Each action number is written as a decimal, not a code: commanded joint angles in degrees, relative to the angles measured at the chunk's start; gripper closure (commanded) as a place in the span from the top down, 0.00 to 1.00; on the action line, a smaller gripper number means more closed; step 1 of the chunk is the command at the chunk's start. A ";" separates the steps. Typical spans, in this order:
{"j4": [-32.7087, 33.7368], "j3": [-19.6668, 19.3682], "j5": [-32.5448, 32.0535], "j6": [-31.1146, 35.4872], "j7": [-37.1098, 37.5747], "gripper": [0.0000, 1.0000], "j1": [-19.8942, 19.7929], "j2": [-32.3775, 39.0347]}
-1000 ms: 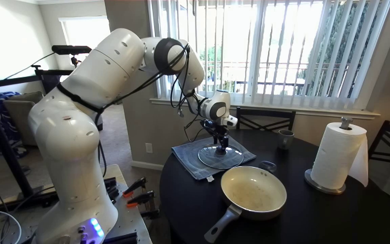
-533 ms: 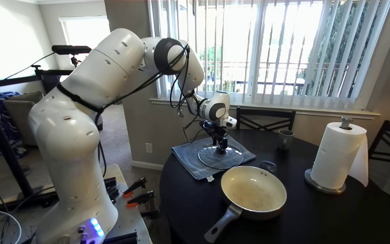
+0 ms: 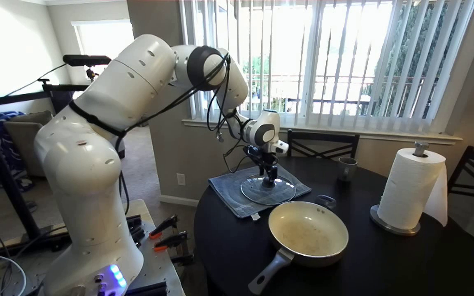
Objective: Lift the lid from the towel and cover the pan
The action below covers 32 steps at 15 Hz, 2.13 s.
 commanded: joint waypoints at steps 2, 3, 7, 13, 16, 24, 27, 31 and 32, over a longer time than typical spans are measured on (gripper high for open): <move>1.21 -0.15 1.66 -1.46 -1.10 1.00 0.15 0.49; 1.40 -0.10 1.71 -1.54 -1.18 1.00 0.07 0.67; 1.70 0.00 1.71 -1.98 -1.47 0.69 -0.07 1.01; 1.84 -0.07 1.74 -2.48 -1.61 0.32 -0.26 1.02; 1.93 -0.08 1.78 -2.64 -1.54 0.32 -0.31 1.01; 1.66 -0.26 1.70 -2.55 -1.31 0.83 -0.21 0.42; 2.64 -0.54 1.37 -0.98 -1.31 0.98 -0.03 0.92; 3.75 -0.37 1.53 -0.12 -1.42 1.00 -0.14 1.32; 3.94 -0.33 1.59 0.04 -1.44 1.00 -0.18 1.55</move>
